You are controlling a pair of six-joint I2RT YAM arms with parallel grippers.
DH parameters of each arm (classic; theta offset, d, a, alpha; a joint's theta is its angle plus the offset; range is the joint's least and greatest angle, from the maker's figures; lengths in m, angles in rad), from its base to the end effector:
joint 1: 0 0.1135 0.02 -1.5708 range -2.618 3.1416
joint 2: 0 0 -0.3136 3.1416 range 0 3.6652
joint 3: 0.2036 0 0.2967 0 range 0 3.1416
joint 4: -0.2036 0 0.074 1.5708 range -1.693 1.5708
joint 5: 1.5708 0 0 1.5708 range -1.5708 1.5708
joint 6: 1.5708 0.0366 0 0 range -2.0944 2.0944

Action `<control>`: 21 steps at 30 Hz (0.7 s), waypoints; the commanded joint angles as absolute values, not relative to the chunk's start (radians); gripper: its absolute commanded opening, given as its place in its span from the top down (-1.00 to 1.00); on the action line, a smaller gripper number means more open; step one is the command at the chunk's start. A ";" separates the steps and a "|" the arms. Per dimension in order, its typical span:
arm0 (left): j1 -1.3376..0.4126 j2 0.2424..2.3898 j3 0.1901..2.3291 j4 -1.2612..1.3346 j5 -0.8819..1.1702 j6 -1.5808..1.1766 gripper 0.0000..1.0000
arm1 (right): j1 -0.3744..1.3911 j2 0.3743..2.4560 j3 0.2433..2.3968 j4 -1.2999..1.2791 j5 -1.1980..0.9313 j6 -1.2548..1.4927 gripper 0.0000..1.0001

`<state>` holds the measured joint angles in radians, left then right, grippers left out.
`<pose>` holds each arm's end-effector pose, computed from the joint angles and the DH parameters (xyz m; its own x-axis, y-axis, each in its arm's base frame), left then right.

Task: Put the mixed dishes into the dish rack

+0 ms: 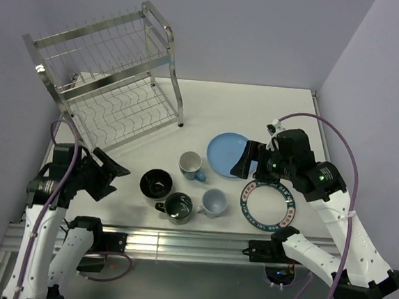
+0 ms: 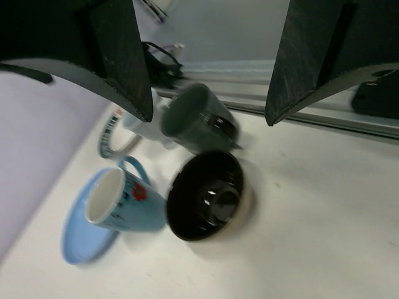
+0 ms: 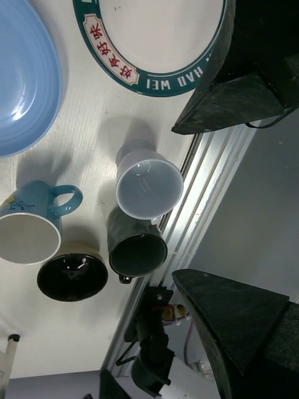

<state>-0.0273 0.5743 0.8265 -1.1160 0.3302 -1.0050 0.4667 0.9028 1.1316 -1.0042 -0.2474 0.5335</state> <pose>0.0933 -0.0144 0.3319 -0.6070 -0.7823 -0.1401 -0.5149 0.5214 -0.6805 0.1508 0.0860 0.4074 -0.8395 0.1291 -0.5277 -0.1922 0.8380 0.5108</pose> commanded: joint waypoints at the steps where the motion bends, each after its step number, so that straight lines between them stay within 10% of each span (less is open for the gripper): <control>1: -0.026 0.656 0.884 -1.144 0.187 -0.874 -0.56 | 0.472 0.874 1.141 -1.006 -0.219 0.502 -0.91; 11: -0.452 0.919 0.848 -0.987 -0.055 -1.048 -0.59 | 0.471 0.879 1.178 -1.015 -0.152 0.483 -0.91; 21: -0.474 1.018 0.718 -0.839 -0.060 -1.066 -0.57 | 0.471 0.870 1.149 -0.996 -0.161 0.508 -0.91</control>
